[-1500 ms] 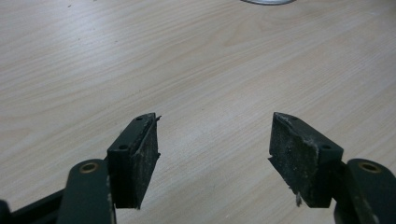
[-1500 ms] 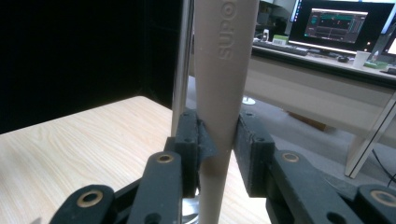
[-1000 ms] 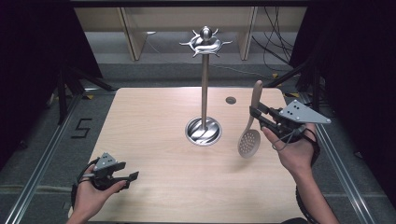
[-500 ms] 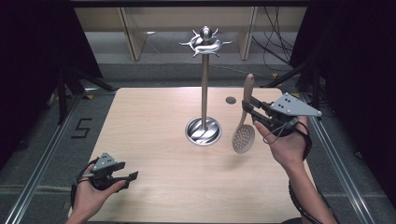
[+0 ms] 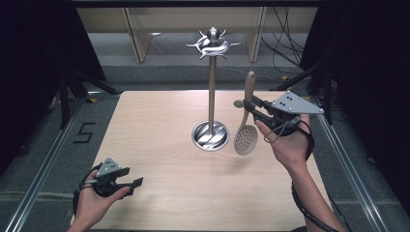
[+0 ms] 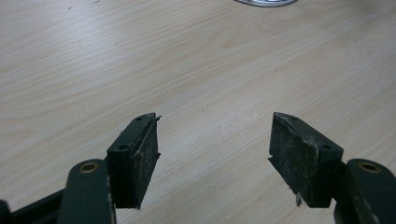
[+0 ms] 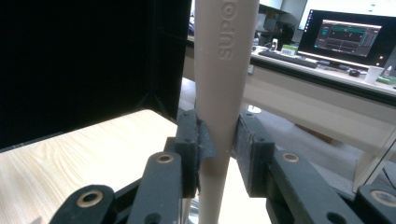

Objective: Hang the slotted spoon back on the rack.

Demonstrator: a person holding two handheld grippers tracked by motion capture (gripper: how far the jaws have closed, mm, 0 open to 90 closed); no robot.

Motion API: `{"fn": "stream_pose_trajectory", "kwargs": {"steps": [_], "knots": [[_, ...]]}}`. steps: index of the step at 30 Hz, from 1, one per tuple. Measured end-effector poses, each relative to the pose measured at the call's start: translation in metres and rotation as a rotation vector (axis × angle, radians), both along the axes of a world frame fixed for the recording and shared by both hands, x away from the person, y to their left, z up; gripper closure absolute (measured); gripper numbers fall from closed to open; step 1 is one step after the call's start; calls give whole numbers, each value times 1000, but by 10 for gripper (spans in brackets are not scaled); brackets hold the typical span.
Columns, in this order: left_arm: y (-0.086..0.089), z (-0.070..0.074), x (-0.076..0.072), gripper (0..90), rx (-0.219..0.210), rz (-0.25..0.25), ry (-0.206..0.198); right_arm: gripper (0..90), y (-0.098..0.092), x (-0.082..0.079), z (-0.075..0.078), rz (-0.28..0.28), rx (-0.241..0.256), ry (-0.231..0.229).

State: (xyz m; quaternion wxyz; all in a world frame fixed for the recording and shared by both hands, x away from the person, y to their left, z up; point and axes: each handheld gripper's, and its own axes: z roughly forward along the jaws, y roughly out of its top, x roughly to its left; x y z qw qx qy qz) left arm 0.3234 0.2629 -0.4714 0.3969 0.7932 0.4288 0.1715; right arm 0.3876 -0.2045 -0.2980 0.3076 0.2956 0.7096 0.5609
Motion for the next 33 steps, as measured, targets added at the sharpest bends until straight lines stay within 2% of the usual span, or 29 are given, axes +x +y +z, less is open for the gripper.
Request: {"fn": "stream_pose_trajectory", "kwargs": {"steps": [2,6,10,18,21,23,25,27,31,32,33], "knots": [[0,0,0,319,-4,0,-4,728,1,2,1,-5,-9,-21],[0,-1,1,319,-4,-2,-8,728,3,5,2,-4,-9,-19],[0,0,0,318,-5,6,-9,728,6,7,3,0,-6,2],[0,0,0,318,-4,4,-9,728,10,14,4,-7,-6,-5],[1,0,0,319,-5,-7,-4,728,12,15,4,-4,6,6],[1,0,1,318,-10,-7,-4,728,14,17,5,-10,-2,-5],[0,-1,0,319,-22,4,-1,728,15,18,5,-7,-2,4],[1,0,1,319,-8,-6,-4,728,15,20,5,-8,-6,-6],[1,0,0,318,-10,-5,-4,728,17,22,5,-13,1,-1],[1,0,1,319,-10,-6,-5,728,18,22,6,-4,6,16],[1,-1,1,318,-11,-8,-8,728,19,24,7,-2,-1,5]]}}
